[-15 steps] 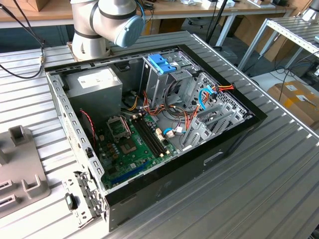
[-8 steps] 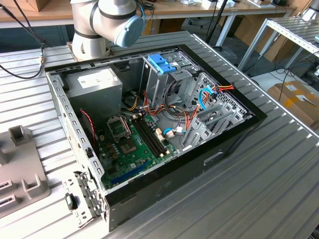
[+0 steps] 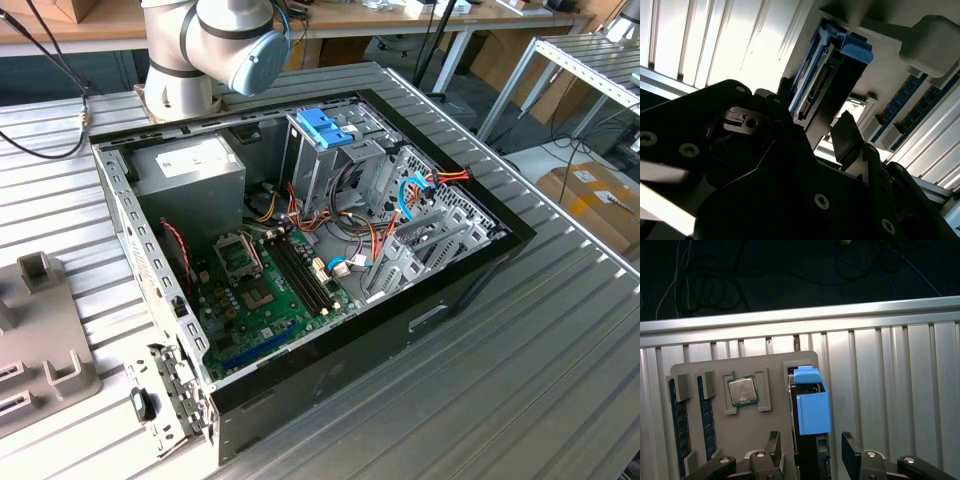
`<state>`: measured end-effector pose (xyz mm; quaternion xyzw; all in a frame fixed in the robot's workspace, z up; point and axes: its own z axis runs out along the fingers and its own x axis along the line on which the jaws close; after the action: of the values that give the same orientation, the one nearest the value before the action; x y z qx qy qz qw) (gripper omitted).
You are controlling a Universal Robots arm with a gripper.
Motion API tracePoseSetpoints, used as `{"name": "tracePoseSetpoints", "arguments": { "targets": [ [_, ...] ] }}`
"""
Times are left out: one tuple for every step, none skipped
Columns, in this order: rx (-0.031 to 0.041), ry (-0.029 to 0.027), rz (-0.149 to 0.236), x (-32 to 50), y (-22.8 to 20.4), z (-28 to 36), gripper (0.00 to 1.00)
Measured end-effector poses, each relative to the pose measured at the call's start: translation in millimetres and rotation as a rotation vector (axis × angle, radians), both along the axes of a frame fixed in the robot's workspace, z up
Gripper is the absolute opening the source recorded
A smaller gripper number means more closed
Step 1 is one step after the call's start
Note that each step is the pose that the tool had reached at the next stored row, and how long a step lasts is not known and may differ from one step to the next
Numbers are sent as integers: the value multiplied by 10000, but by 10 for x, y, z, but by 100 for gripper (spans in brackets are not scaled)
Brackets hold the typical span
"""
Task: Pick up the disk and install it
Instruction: 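Pick up the disk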
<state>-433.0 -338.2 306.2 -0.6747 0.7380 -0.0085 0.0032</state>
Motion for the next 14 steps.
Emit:
{"name": "tracePoseSetpoints", "arguments": {
  "targets": [
    [0, -1, 0, 0, 1, -1, 60],
    [0, 0, 0, 0, 2, -1, 60],
    [0, -1, -1, 0, 2, -1, 60],
    [1, -1, -1, 0, 2, -1, 60],
    [0, -1, 0, 0, 2, -1, 60],
    [1, -1, 0, 0, 2, -1, 60],
    [0, -1, 0, 0, 2, -1, 60],
    [0, -1, 0, 0, 3, -1, 60],
    [1, -1, 0, 0, 3, -1, 60],
    [0, -1, 0, 0, 3, -1, 60],
    [0, -1, 0, 0, 3, -1, 60],
    [0, -1, 0, 0, 3, -2, 60],
    [0, -1, 0, 0, 3, -1, 60],
    [0, -1, 0, 0, 4, -1, 51]
  ]
}}
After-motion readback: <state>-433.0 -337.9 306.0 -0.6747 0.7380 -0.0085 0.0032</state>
